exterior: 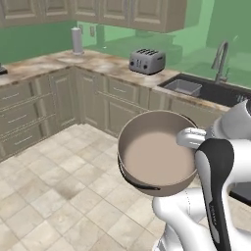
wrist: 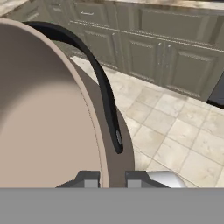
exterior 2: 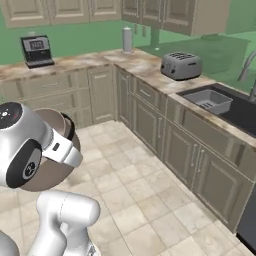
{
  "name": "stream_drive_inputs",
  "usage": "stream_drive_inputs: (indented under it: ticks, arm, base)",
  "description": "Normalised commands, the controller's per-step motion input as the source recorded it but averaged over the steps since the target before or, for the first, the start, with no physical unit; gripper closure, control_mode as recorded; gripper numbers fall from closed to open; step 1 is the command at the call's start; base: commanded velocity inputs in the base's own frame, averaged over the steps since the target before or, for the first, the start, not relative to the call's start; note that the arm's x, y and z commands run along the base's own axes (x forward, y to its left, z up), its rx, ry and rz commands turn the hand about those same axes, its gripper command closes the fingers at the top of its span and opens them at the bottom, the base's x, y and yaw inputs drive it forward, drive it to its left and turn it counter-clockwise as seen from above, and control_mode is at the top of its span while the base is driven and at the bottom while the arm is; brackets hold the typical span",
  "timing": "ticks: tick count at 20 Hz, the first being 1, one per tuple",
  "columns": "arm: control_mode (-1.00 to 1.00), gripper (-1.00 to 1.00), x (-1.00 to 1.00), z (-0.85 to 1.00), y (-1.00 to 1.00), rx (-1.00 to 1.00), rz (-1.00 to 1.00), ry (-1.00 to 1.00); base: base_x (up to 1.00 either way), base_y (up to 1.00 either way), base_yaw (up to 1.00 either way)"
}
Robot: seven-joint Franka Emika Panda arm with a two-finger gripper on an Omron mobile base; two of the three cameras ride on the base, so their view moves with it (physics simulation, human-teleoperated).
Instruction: Move the pot and pan from the stove into the sink.
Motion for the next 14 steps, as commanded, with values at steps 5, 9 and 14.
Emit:
stream_drive_inputs:
  ticks: [5, 9, 14]
  arm:
    - [1.0, 1.0, 0.0, 0.0, 0.0, 0.0, 0.0, 0.0]
    - [1.0, 1.0, 0.0, 0.0, 0.0, 0.0, 0.0, 0.0]
    - [1.0, 1.0, 0.0, 0.0, 0.0, 0.0, 0.0, 0.0]
  base:
    - [0.07, -0.12, -0.41]
    - [0.03, -0.14, -0.39]
    - [0.0, -0.12, -0.39]
